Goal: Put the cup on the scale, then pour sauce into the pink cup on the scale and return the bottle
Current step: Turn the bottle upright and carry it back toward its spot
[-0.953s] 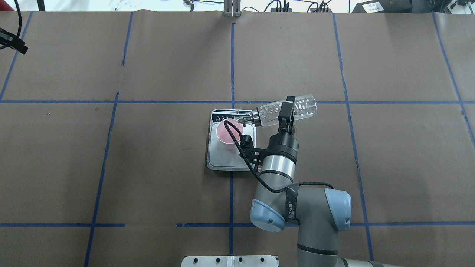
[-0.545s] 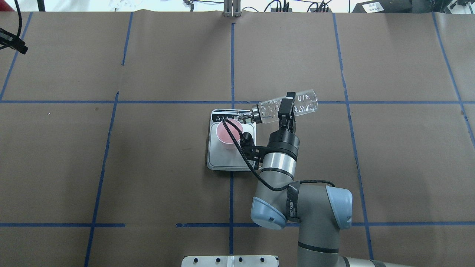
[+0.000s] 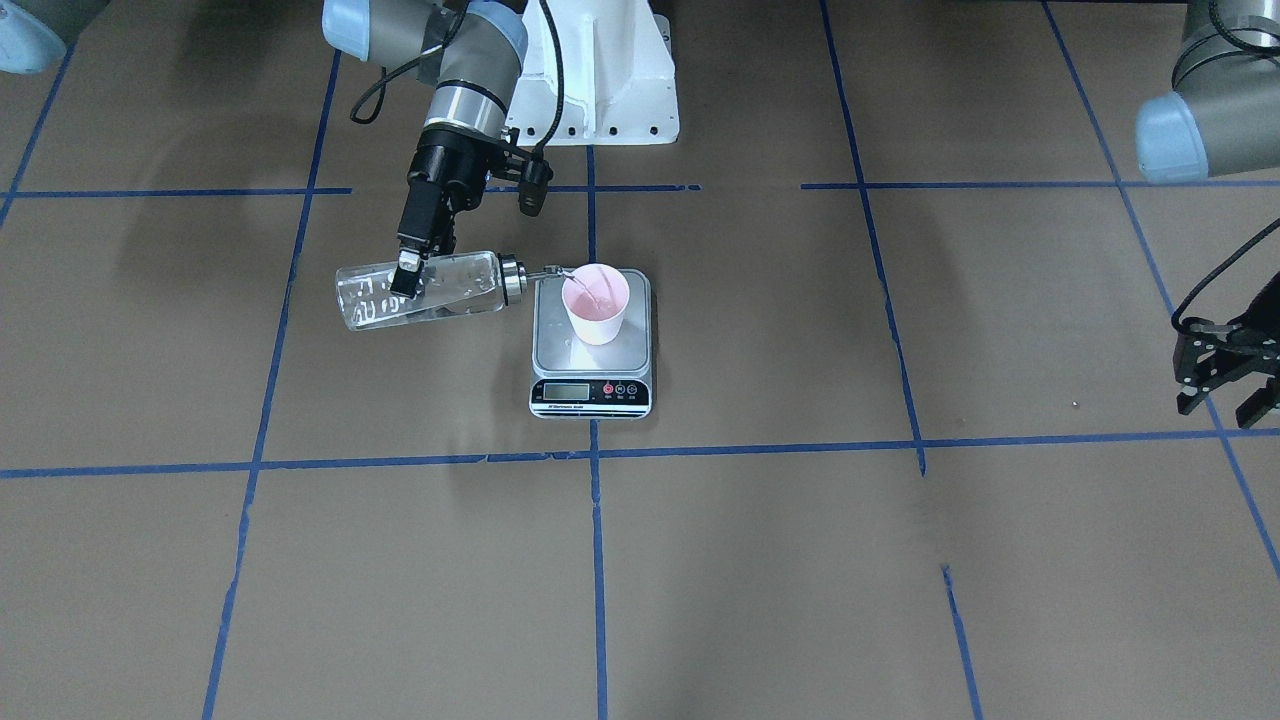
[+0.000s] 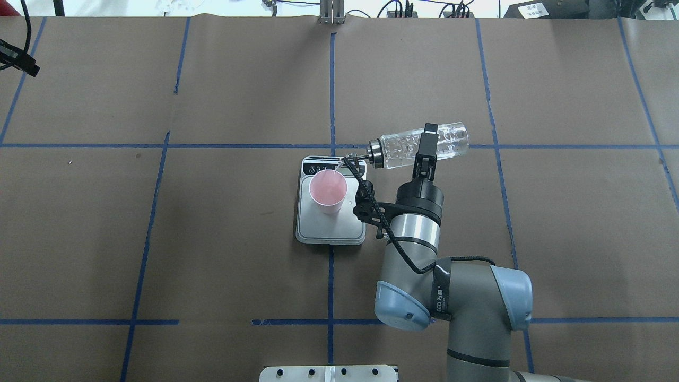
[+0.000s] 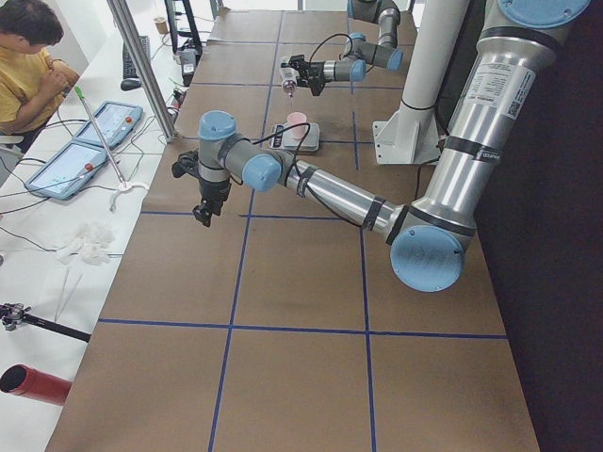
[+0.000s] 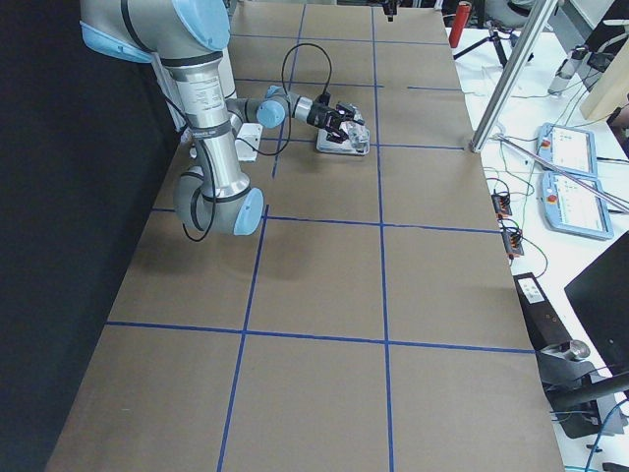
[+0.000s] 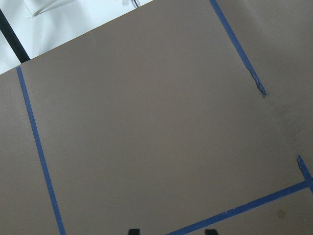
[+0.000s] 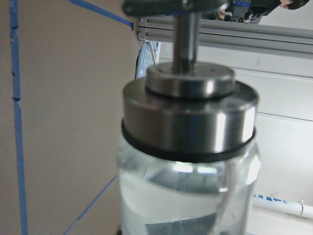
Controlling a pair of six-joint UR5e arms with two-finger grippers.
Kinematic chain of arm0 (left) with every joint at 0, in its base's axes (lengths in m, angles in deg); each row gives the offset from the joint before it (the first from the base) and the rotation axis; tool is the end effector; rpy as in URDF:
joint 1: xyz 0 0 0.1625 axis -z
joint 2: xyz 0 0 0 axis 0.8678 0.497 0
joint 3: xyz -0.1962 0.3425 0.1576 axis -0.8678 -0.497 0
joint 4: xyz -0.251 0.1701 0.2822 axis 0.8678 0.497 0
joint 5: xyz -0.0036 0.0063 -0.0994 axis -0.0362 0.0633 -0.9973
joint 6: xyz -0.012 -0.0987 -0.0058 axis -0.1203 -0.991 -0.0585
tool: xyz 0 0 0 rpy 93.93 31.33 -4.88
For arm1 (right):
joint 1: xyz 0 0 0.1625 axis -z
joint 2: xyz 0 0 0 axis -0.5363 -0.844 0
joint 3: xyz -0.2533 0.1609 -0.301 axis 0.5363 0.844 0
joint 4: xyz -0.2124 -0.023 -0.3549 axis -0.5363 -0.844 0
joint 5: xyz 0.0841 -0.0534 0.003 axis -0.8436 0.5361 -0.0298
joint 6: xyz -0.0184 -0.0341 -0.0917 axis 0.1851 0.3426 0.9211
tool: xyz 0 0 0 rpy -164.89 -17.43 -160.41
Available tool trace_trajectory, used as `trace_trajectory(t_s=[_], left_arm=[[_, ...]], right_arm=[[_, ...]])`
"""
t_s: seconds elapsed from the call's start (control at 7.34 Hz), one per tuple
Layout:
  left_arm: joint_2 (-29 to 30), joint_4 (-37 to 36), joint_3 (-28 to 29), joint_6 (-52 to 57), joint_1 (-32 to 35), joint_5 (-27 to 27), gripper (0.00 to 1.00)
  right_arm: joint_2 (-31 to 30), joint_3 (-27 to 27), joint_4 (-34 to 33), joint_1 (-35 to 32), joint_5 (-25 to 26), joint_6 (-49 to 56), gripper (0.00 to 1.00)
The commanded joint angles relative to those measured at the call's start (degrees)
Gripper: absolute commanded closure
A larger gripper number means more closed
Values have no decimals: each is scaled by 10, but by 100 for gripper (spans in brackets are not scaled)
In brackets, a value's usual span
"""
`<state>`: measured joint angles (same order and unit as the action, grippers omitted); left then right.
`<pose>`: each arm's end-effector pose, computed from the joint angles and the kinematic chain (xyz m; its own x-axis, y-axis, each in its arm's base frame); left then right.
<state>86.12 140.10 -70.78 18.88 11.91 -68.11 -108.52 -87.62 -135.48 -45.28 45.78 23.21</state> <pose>0.1134 -0.6160 0.4354 0.7634 0.3698 -0.5297 -0.1321 0.8920 0.4323 -0.5135 -0.3490 0.2608 0.6436 -0.2186 -0.7335 0.7634 0.2524 0.5946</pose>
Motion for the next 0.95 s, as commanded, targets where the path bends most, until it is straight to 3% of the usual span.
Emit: trace_trajectory(t_s=[0.0, 0.14, 0.27, 0.54, 0.68, 0.82], left_arm=[[0, -1, -1, 0, 0, 2, 45], [0, 0, -1, 0, 0, 3, 45], [0, -1, -1, 0, 0, 2, 45], [0, -1, 1, -1, 0, 1, 45], [0, 0, 2, -2, -1, 1, 45], [0, 0, 2, -2, -1, 1, 45]], right_arm=[[-15, -4, 9, 1, -22, -205, 100], [-33, -4, 54, 7, -46, -349, 100], [-44, -4, 151, 5, -110, -426, 100], [-128, -2, 348, -9, -139, -451, 100], [-154, -1, 395, -12, -139, -495, 100], [-160, -2, 398, -21, -140, -598, 100]])
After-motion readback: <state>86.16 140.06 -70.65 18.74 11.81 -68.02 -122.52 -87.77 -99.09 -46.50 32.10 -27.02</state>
